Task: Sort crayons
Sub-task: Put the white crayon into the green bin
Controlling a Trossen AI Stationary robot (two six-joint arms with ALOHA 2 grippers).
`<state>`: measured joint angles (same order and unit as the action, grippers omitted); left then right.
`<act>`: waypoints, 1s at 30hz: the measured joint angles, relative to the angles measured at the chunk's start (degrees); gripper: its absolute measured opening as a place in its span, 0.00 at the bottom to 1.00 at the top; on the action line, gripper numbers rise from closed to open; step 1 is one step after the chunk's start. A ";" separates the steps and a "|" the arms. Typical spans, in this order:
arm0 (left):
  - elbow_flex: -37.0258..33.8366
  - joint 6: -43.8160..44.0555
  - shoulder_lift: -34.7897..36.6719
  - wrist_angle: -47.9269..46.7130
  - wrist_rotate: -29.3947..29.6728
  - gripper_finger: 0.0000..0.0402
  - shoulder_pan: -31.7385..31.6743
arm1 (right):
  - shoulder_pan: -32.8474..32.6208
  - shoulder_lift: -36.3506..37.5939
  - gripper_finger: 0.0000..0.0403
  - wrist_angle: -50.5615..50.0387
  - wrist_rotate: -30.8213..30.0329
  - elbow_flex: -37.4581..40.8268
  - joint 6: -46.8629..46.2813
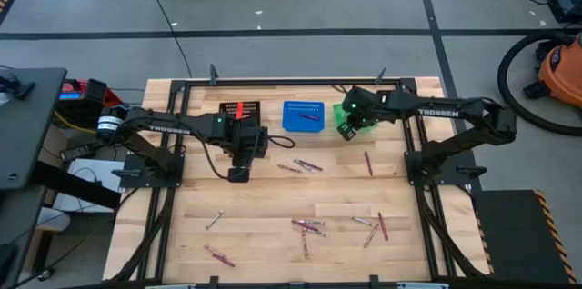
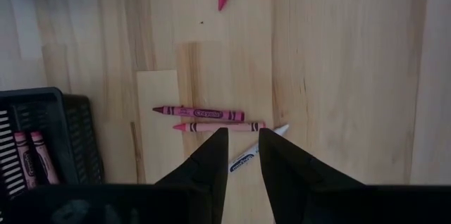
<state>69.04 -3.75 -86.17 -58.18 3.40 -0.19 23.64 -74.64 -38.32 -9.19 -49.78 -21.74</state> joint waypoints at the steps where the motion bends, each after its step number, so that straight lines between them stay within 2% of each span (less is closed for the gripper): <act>1: 0.00 0.00 0.00 0.13 -0.02 0.23 0.00 | 0.99 -0.33 0.01 0.71 -0.30 0.00 1.55; 11: 0.00 0.00 0.00 0.55 0.00 0.23 0.00 | 7.72 -3.79 0.01 2.42 -0.23 -0.02 12.51; 30: 0.00 0.18 0.00 1.03 -0.01 0.23 0.00 | 8.15 -9.86 0.08 1.10 -1.42 0.04 14.45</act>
<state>69.04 -3.56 -86.17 -57.14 3.39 -0.19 31.78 -84.50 -37.22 -10.61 -49.74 -7.29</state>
